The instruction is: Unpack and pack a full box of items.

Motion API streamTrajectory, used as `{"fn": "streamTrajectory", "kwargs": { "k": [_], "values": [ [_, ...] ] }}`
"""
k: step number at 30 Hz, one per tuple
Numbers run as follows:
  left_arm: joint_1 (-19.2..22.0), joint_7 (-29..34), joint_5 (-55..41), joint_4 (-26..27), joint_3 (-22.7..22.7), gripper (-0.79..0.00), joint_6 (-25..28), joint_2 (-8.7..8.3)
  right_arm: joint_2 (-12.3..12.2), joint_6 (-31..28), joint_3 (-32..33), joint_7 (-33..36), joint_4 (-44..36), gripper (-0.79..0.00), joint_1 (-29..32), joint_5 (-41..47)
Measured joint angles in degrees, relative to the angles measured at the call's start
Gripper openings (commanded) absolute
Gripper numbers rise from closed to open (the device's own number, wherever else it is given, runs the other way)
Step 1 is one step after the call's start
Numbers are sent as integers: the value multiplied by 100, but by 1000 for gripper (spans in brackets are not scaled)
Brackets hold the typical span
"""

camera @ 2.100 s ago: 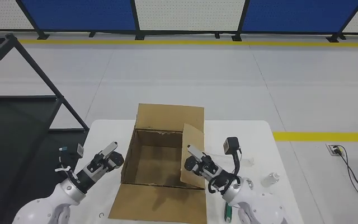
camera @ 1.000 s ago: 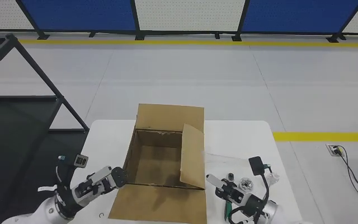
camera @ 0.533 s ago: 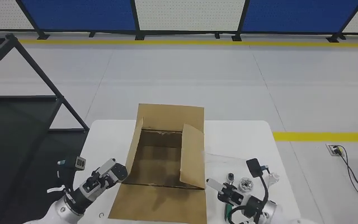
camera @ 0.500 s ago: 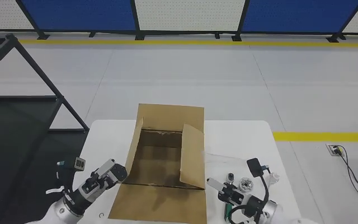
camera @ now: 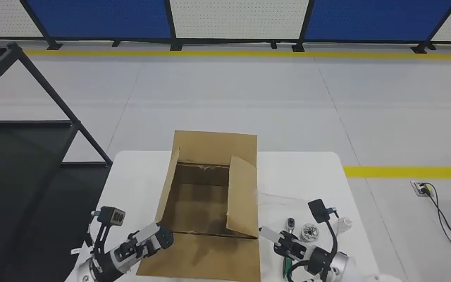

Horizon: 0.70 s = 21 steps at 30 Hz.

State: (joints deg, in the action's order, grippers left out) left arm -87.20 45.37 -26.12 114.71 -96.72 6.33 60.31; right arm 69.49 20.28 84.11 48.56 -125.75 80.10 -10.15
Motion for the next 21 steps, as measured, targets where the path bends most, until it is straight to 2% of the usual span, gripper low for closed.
{"fn": "streamTrajectory", "kwargs": {
  "k": [4,7,17,21],
  "values": [
    [162,-460,230,-120,165,0,-26,21,-22,-47,58,-57,-41,0,112,45],
    [125,-762,236,-78,167,0,115,41,-36,-87,82,-100,-48,0,171,90],
    [-435,-1970,-127,151,-41,0,765,143,-77,-354,16,16,3,0,77,389],
    [-559,-2277,-377,62,-204,0,796,172,-73,-581,-333,200,104,0,-181,613]
  ]
}}
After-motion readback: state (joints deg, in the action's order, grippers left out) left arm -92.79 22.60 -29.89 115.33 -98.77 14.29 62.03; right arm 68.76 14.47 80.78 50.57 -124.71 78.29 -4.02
